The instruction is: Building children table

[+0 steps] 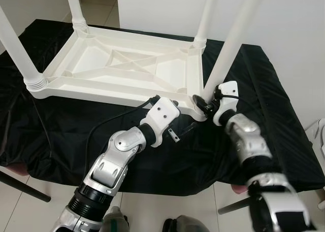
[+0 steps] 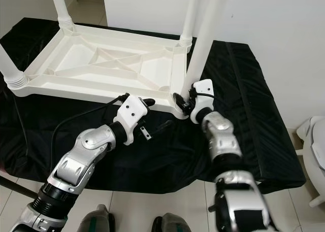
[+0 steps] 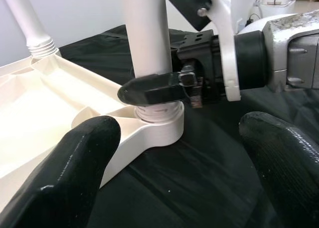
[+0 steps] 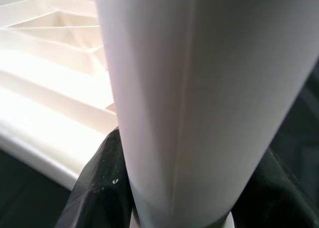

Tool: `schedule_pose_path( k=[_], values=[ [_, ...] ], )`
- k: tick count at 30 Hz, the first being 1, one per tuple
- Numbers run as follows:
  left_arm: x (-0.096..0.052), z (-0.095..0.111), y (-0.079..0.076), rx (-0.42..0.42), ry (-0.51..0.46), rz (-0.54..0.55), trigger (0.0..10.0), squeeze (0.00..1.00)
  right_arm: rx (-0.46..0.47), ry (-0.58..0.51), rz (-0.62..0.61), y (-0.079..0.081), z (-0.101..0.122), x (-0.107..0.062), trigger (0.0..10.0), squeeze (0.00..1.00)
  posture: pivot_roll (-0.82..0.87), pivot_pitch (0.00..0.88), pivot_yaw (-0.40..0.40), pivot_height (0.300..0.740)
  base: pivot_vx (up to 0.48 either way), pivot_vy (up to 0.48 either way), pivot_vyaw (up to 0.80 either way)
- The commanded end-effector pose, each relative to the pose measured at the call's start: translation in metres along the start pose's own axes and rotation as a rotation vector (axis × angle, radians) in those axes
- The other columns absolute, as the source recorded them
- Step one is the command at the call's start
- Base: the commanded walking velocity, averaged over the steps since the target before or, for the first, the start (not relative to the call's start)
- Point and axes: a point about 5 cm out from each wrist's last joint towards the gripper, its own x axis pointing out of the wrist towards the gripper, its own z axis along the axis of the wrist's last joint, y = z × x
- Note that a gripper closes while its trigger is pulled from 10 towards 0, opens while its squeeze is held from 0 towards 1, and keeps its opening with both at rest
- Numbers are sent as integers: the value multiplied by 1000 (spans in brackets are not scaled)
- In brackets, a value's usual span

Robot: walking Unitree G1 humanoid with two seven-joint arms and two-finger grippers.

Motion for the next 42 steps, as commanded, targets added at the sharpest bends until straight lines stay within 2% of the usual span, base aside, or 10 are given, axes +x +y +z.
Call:
schedule_pose_path(
  k=[1, 9, 22, 23, 24, 25, 32, 38, 39, 42],
  values=[
    [0, 0, -3, -4, 1, -12, 10000, 0, -4, -2, -96, -5, 1, -4, 10000, 0, -18, 0, -55, 740, 0, 0, 0],
    [1, 0, -5, -9, 3, -21, 10000, 0, -44, 1, -436, 23, 1, -28, 10000, 0, -14, 5, -59, 740, 0, 0, 0],
    [1, -1, -6, -10, 4, -16, 10000, 0, -32, 48, -448, 32, 4, -32, 10000, 0, -5, 0, -73, 740, 0, 0, 0],
    [0, -1, -6, -11, 4, -14, 10000, 0, -22, 49, -449, 31, 5, -32, 10000, 557, -5, 0, -73, 740, 0, 0, 0],
    [0, -1, -6, -11, 4, -14, 10000, 0, -22, 49, -449, 31, 5, -32, 10000, 557, -5, 0, -73, 740, 0, 0, 0],
    [0, -2, -7, -11, 5, -13, 10000, 0, -9, 35, -432, 29, 7, -31, 10000, 1000, -5, 0, -75, 740, 0, 0, 0],
    [1, -2, -7, -10, 4, -13, 10000, 0, 15, -18, -401, 21, 12, -31, 10000, 1000, -4, 0, -84, 740, 0, 0, 0],
    [1, -1, -7, -8, 1, -10, 10000, 0, 54, -49, -228, 21, 13, -27, 10000, 1000, -5, 0, -84, 740, 0, 0, 0],
    [1, -1, -6, -7, 2, -12, 10000, 0, 58, -43, -140, 20, 12, -25, 10000, 0, -7, 0, -81, 740, 0, 0, 0],
    [1, -1, -6, -5, 2, -14, 10000, 0, 31, -37, 18, 16, 10, -24, 10000, 0, -7, 0, -78, 740, 0, 0, 0]
  ],
)
